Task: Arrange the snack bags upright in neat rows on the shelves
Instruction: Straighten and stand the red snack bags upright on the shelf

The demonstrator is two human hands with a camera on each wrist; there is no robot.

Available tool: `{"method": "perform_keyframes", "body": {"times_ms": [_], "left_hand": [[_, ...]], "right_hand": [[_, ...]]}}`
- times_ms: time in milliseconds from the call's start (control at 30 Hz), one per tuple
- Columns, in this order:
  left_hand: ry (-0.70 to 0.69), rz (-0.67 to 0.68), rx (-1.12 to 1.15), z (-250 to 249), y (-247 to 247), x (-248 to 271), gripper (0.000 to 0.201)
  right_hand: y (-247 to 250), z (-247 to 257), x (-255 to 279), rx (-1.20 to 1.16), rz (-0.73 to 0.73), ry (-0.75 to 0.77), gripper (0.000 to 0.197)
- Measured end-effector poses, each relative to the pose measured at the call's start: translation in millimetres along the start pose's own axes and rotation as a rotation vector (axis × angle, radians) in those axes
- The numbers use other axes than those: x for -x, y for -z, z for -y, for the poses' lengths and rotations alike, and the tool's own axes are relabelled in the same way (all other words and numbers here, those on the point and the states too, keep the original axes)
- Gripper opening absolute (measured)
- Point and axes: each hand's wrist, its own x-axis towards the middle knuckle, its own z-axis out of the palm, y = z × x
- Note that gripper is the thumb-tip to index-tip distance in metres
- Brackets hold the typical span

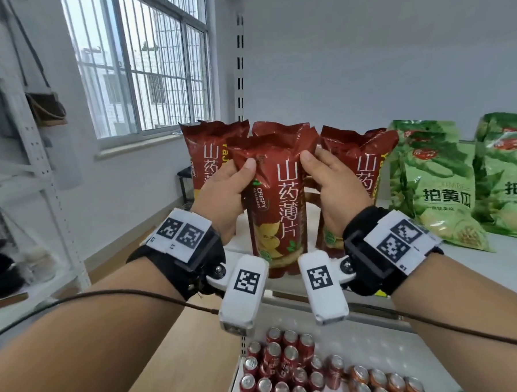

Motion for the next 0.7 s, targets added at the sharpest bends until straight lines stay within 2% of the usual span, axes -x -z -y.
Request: {"method": "perform_keyframes", "body": {"times_ms": [167,267,367,433,533,633,700], "left_hand": [[-0.029,0.017,-0.010,-4,7,-3,0.023],[-0.039,0.090,-0.009,-4,11,-5,0.024],[-0.007,0.201,-0.035,-1,17,-7,0.046],[0.038,0.236,-0.039,2,21,-8,0.055],[0.017,0.211,-0.024,6,27,-9,0.044],[-0.020,0.151,0.011,5,32,-8,0.027],[-0.026,0.126,0.030,2,33,-7,0.022]], "right_hand": [[0,-10,0,0.061,0.132,-0.033,0.034],[-5,-10,-4,0.038,0.073,-0.005,0.027],[-8,-6,-13,-0.014,0.004,-0.003,0.024],[-12,-4,-17,-0.034,-0.021,-0.011,0.028],[-16,-8,-19,-0.091,-0.015,-0.029,0.055],[-17,-19,-16,-0.087,0.111,-0.097,0.061],[-17,-27,-14,-0.073,0.197,-0.145,0.058]]}}
